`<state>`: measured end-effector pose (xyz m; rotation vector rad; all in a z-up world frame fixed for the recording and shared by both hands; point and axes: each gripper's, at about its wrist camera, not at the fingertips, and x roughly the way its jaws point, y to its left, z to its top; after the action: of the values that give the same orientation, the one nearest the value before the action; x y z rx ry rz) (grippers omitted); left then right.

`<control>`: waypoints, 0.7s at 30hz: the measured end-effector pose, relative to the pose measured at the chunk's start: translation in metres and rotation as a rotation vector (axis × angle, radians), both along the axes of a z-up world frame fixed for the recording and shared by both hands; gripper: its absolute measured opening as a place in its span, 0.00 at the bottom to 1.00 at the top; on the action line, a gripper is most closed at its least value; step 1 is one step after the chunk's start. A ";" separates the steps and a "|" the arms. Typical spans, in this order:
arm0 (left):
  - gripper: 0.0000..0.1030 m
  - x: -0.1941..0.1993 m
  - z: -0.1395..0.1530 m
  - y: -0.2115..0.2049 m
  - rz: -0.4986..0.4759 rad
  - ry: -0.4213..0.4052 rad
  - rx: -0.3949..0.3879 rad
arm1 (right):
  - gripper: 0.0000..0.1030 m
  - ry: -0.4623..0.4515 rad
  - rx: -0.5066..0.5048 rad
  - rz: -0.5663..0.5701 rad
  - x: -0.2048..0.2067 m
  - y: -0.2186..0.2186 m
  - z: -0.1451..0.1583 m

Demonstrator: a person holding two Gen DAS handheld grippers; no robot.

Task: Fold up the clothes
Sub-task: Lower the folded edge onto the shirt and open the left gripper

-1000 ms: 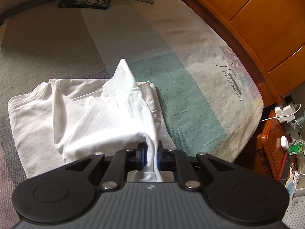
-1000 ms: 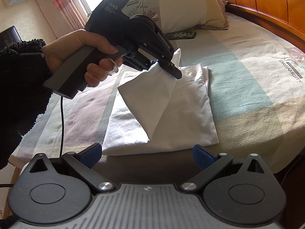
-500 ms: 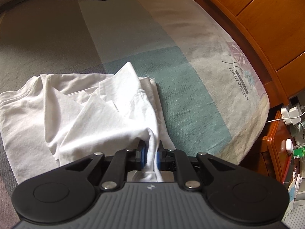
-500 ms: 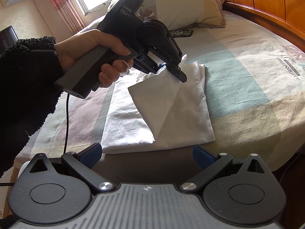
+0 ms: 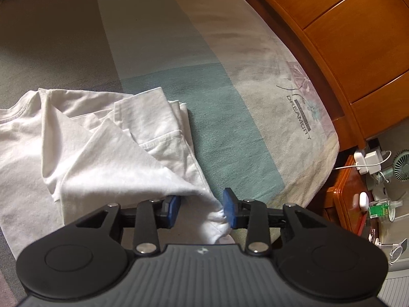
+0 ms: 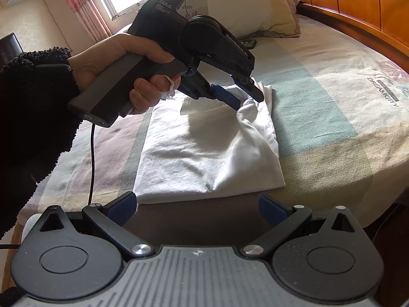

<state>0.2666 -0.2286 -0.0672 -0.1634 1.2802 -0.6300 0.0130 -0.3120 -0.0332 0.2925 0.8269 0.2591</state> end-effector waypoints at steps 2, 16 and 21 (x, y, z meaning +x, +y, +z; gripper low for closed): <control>0.35 -0.003 0.005 0.007 -0.006 -0.009 -0.021 | 1.00 0.000 -0.003 0.000 0.000 0.000 0.000; 0.49 -0.035 -0.014 0.104 0.065 0.046 -0.199 | 1.00 -0.007 0.031 -0.001 0.010 -0.001 -0.003; 0.49 -0.012 -0.041 0.106 0.101 0.093 -0.223 | 1.00 0.001 0.035 0.003 0.020 0.002 -0.007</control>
<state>0.2549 -0.1222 -0.1077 -0.4430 1.2806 -0.6831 0.0329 -0.3100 -0.0400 0.3237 0.8244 0.2768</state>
